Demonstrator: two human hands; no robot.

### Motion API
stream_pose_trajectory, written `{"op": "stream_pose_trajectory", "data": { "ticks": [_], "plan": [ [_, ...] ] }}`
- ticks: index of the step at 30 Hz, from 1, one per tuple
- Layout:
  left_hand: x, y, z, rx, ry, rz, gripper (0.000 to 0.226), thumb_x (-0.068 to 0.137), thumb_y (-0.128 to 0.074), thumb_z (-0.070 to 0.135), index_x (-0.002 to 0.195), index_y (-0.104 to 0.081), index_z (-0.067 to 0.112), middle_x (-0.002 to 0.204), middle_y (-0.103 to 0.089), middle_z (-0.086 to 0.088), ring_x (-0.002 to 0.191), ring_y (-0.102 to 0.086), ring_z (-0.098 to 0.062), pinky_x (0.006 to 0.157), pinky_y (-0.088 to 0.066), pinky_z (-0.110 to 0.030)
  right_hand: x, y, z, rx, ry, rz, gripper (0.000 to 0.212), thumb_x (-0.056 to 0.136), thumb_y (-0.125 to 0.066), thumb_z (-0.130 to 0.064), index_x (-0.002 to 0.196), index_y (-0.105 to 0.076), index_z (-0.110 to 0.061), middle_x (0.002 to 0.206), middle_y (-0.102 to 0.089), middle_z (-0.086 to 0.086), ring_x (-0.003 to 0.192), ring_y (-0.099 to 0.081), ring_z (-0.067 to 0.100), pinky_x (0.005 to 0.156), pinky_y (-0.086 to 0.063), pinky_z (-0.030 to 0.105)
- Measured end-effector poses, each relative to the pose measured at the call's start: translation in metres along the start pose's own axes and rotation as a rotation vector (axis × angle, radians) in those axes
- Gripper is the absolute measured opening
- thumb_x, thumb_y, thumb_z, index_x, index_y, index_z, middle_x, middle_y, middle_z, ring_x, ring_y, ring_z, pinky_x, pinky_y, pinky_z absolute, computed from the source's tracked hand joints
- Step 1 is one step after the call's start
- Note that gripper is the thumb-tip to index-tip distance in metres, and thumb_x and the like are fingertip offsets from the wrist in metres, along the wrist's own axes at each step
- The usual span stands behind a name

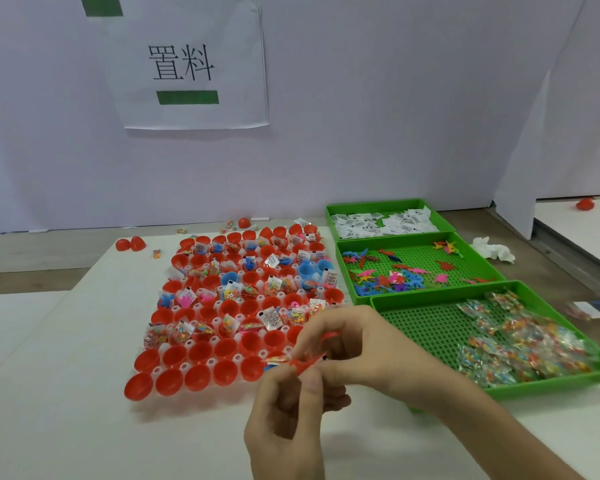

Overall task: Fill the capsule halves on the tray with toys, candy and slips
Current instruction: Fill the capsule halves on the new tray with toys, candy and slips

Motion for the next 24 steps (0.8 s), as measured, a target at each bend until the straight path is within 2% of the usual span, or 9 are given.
{"op": "stream_pose_trajectory", "data": {
  "ticks": [4,7,13,18,21,22,24],
  "plan": [
    [-0.001,-0.001,-0.004,-0.122,0.069,-0.054,0.029,0.075,-0.057,0.02,0.084,-0.057,-0.008,0.061,-0.064,-0.028,0.049,-0.064,-0.035,0.048,-0.055,-0.031,-0.001,0.001,0.003,0.186,-0.056,-0.07,0.018,0.084,-0.077,-0.005,0.093,-0.074,-0.02,0.083,-0.063,-0.002,0.072,-0.062,0.011,0.063,-0.048,0.02],
    [-0.001,-0.002,-0.005,-0.139,0.083,-0.083,0.03,0.078,-0.054,0.022,0.084,-0.059,-0.007,0.063,-0.064,-0.028,0.049,-0.064,-0.036,0.048,-0.055,-0.031,-0.002,0.003,0.004,0.224,-0.083,-0.08,0.012,0.085,-0.075,-0.007,0.089,-0.075,-0.018,0.081,-0.069,0.004,0.069,-0.063,0.012,0.063,-0.05,0.02],
    [-0.002,-0.005,-0.009,-0.109,0.054,-0.126,0.028,0.083,-0.05,0.021,0.086,-0.059,-0.006,0.065,-0.066,-0.024,0.049,-0.063,-0.034,0.047,-0.054,-0.032,-0.002,0.008,0.005,0.187,-0.08,-0.078,0.012,0.087,-0.073,-0.004,0.087,-0.074,-0.016,0.08,-0.072,0.001,0.076,-0.067,0.013,0.07,-0.052,0.021],
    [0.002,-0.002,-0.011,-0.097,0.063,-0.067,0.015,0.081,-0.07,0.017,0.073,-0.071,0.004,0.055,-0.061,-0.024,0.045,-0.06,-0.029,0.044,-0.051,-0.029,-0.002,0.008,0.008,0.202,-0.067,-0.06,0.009,0.087,-0.074,-0.009,0.086,-0.072,-0.018,0.079,-0.068,0.002,0.069,-0.059,0.008,0.065,-0.047,0.018],
    [0.005,0.0,-0.012,-0.074,0.061,-0.004,0.02,0.077,-0.06,0.02,0.067,-0.072,0.009,0.05,-0.059,-0.023,0.042,-0.057,-0.027,0.043,-0.05,-0.027,-0.001,0.009,0.007,0.104,-0.077,-0.043,0.004,0.092,-0.07,-0.019,0.091,-0.074,-0.017,0.083,-0.065,0.008,0.07,-0.059,0.011,0.067,-0.048,0.02],
    [0.006,0.0,-0.013,-0.07,0.063,0.02,0.02,0.077,-0.058,0.019,0.066,-0.072,0.01,0.049,-0.058,-0.022,0.041,-0.056,-0.027,0.043,-0.05,-0.026,-0.001,0.015,0.007,0.013,-0.081,-0.014,0.009,0.094,-0.068,-0.023,0.092,-0.075,-0.017,0.081,-0.065,0.004,0.07,-0.06,0.011,0.066,-0.049,0.02],
    [0.007,0.002,-0.015,-0.056,0.077,0.056,0.023,0.081,-0.058,0.012,0.063,-0.071,0.007,0.048,-0.057,-0.022,0.038,-0.055,-0.026,0.041,-0.049,-0.026,-0.003,0.035,0.005,-0.342,-0.065,0.14,0.011,0.094,-0.069,-0.03,0.088,-0.075,-0.023,0.077,-0.069,-0.008,0.07,-0.063,0.003,0.067,-0.049,0.019]
  ]
}}
Point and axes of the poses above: each hand's wrist, its own x-axis towards the middle knuckle, its own y-axis out of the back of the hand, z = x × y, the point moved 3 cm from there along x, towards the middle knuckle
